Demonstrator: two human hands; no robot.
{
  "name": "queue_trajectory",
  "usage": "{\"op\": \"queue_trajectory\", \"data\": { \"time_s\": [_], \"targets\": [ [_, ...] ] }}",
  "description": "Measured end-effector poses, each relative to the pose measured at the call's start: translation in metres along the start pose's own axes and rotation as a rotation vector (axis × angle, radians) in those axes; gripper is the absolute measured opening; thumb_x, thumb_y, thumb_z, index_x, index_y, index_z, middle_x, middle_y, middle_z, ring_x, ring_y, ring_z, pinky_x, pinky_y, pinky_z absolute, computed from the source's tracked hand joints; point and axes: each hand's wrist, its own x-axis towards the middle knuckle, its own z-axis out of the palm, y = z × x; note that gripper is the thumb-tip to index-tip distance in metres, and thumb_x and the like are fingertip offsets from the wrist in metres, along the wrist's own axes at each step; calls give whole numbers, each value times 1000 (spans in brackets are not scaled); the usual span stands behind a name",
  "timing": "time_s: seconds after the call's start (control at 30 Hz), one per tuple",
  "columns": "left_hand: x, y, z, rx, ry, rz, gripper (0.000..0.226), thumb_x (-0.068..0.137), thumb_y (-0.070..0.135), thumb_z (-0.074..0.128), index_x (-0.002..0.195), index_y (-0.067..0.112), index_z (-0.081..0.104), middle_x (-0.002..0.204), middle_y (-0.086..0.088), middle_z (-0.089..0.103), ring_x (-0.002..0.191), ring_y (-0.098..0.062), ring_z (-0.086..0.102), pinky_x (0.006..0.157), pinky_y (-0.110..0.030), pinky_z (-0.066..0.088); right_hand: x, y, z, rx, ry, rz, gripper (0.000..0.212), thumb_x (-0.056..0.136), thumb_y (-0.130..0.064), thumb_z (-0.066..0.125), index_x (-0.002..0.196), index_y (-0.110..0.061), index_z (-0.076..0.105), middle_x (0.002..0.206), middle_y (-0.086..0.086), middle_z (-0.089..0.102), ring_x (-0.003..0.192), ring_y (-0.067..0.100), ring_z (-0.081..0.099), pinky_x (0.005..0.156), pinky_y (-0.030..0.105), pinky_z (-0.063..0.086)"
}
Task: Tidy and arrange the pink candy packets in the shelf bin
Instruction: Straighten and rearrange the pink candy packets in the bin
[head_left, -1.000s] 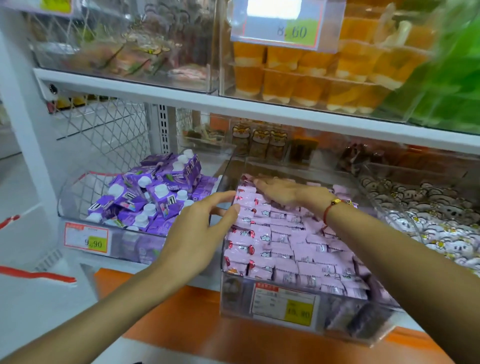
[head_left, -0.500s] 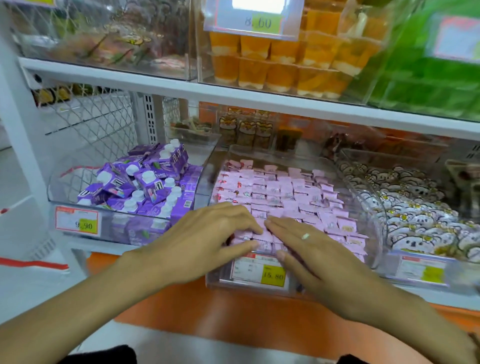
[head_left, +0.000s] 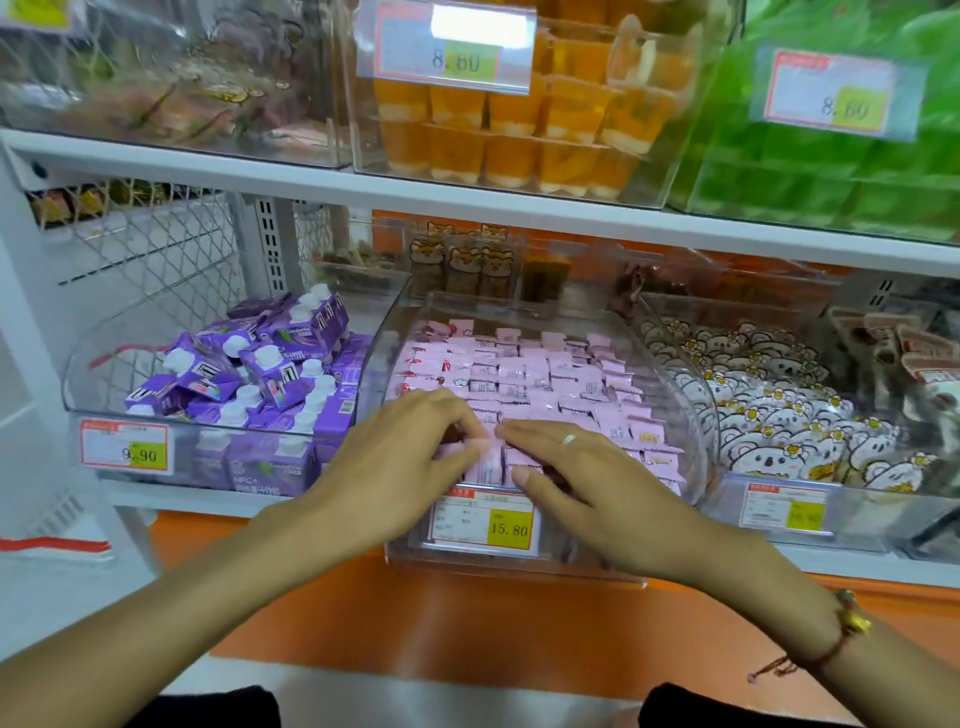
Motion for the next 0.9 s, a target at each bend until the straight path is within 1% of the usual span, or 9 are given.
{"op": "queue_trajectory", "data": {
  "time_s": [0.23,0.33,0.43,0.5,0.57,0.63,0.7,0.8,0.9],
  "targets": [
    [6,11,-15,-395,427,-44,12,91,41,53,87,32,61,87,22,66,85,5,60,75,-19,49,1,-3,-5,88,-7,26,65,87,-65,39,143,-32,35,144,-17,40,129,3,37,105,27,34],
    [7,14,-24,-588,588,-99,15,93,35,52,86,27,62,83,11,69,83,-4,64,74,-18,51,0,-12,-5,392,117,133,80,70,-77,48,141,-49,24,140,-28,36,126,-7,36,101,21,34],
    [7,15,-26,-892,584,-214,16,95,24,51,92,17,65,81,8,72,80,-5,68,65,-19,56,3,-23,-9,618,263,90,64,73,-62,61,132,-53,36,128,-29,48,115,-13,45,87,5,40],
    [7,16,-23,-956,515,-287,18,95,23,52,97,13,66,83,9,73,76,-3,69,60,-19,56,5,-28,-13,724,335,41,44,81,-39,68,122,-41,52,110,-23,61,97,-6,60,74,7,46],
    [6,13,-22,-851,491,-253,16,95,22,52,105,19,63,98,9,70,84,-3,68,68,-24,58,6,-31,-18,887,365,66,27,83,-27,68,109,-28,63,94,-9,71,70,6,67,59,12,49],
    [2,8,-25,-537,460,-64,27,96,15,51,119,28,56,117,16,60,106,4,58,87,-19,51,6,-30,-23,1039,312,168,14,80,-37,66,84,-23,70,79,6,73,53,11,61,50,15,46],
    [-1,7,-28,-294,362,106,40,93,6,50,125,30,55,126,20,53,120,5,47,97,-14,39,7,-24,-25,1090,236,269,31,74,-47,68,64,-18,71,70,12,70,48,12,53,47,16,43],
    [-5,10,-26,-180,251,124,45,79,16,62,119,37,60,119,31,53,116,8,45,97,-8,33,7,-19,-25,1211,171,334,43,66,-54,70,78,-13,72,66,13,66,45,11,50,43,16,40],
    [-6,11,-25,-269,212,60,40,77,27,76,110,44,62,108,36,56,106,11,53,88,-8,42,9,-17,-26,1288,141,401,55,68,-68,58,91,-19,69,70,12,67,48,14,54,42,19,43]
  ]
}}
